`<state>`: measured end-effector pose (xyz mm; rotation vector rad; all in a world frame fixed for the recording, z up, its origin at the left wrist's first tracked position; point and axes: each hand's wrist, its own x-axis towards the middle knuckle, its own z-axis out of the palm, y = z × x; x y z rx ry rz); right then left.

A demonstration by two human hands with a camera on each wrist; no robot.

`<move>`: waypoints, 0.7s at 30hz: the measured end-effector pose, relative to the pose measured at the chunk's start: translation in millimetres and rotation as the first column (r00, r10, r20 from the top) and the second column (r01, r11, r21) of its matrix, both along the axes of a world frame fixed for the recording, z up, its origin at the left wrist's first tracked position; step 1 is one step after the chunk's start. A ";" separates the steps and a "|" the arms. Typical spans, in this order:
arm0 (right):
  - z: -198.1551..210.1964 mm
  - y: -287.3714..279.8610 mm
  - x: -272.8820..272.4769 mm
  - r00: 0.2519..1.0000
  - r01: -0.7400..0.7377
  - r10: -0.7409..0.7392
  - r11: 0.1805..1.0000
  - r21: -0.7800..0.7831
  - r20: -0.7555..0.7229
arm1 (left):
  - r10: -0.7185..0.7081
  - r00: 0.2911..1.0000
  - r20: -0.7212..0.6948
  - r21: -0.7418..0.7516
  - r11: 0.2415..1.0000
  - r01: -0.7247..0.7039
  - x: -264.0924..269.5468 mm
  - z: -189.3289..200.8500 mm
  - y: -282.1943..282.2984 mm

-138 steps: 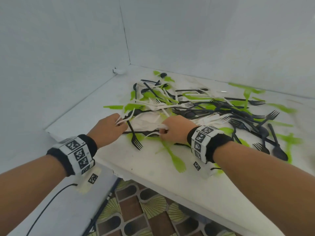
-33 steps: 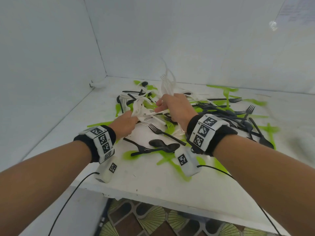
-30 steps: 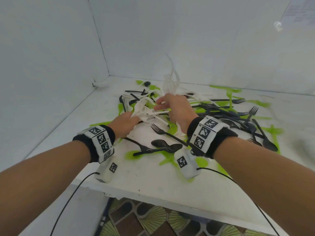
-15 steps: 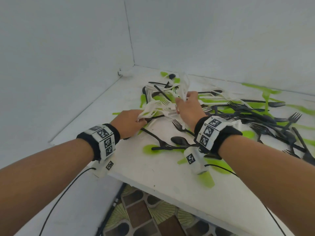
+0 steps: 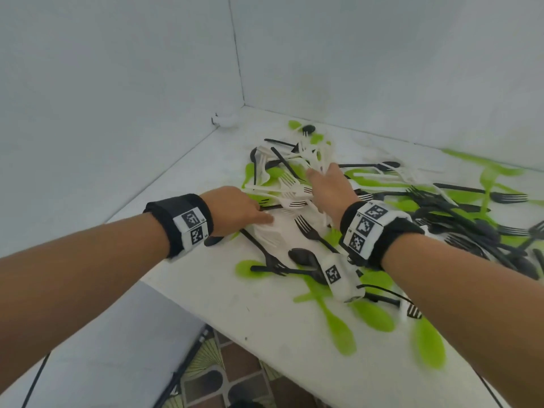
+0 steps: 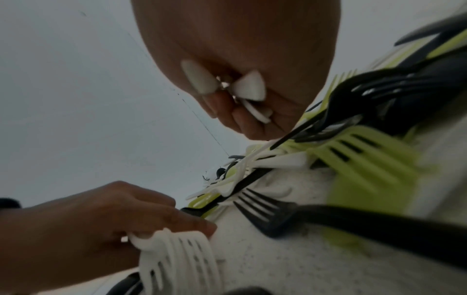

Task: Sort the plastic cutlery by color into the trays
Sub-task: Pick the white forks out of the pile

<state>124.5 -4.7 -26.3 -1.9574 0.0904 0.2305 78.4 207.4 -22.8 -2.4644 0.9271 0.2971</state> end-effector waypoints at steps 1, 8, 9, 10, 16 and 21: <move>-0.1 -1.7 -0.8 1.000 -0.014 0.014 1.000 -0.006 0.002 | -0.006 1.000 0.002 -0.016 1.000 0.006 2.4 -1.2 -2.6; -2.7 -15.8 2.1 0.995 0.068 -0.067 0.998 -0.003 0.070 | -0.263 0.959 0.108 -0.257 0.924 0.282 31.6 -4.4 -4.5; -1.8 -16.2 3.9 0.989 0.103 -0.100 0.994 -0.020 0.109 | -0.293 0.947 0.133 -0.318 0.892 0.320 35.3 -5.1 -5.8; -0.1 -16.8 4.9 0.981 0.142 -0.137 0.989 -0.029 0.135 | -0.318 0.935 0.155 -0.377 0.856 0.353 38.5 -6.2 -8.0; 10.6 -33.7 -2.6 0.926 0.346 -0.333 0.937 -0.048 0.176 | -0.235 0.972 -0.004 -0.614 0.768 0.183 48.3 -4.2 -31.8; 11.7 -73.0 -24.1 0.867 0.492 -0.460 0.854 -0.172 0.193 | -0.317 0.948 0.019 -0.544 0.792 0.275 59.3 -5.2 -55.7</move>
